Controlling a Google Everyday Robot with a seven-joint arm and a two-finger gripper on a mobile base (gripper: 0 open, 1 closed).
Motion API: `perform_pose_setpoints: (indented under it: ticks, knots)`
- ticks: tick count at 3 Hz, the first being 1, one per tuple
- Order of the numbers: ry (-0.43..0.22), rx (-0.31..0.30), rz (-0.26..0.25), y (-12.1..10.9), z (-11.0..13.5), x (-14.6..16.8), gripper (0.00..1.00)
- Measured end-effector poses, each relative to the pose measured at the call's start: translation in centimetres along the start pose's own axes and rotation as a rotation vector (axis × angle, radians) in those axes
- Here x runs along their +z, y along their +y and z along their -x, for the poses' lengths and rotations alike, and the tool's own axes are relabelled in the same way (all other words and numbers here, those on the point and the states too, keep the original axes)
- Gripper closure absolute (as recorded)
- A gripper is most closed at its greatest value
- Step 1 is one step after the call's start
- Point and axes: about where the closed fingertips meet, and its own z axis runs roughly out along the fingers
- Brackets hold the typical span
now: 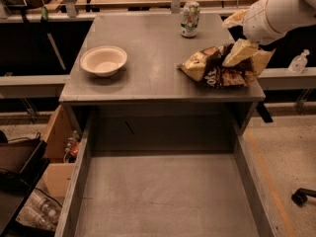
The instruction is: Pick brown chip bag from top drawer and place on counter
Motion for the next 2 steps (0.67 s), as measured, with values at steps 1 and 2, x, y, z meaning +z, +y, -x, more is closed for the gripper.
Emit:
perform_pose_setpoints:
  ticks: [1, 2]
  knots:
    - [-0.001, -0.001, 0.002, 0.05, 0.06, 0.14, 0.0]
    - [-0.001, -0.001, 0.002, 0.05, 0.06, 0.14, 0.0]
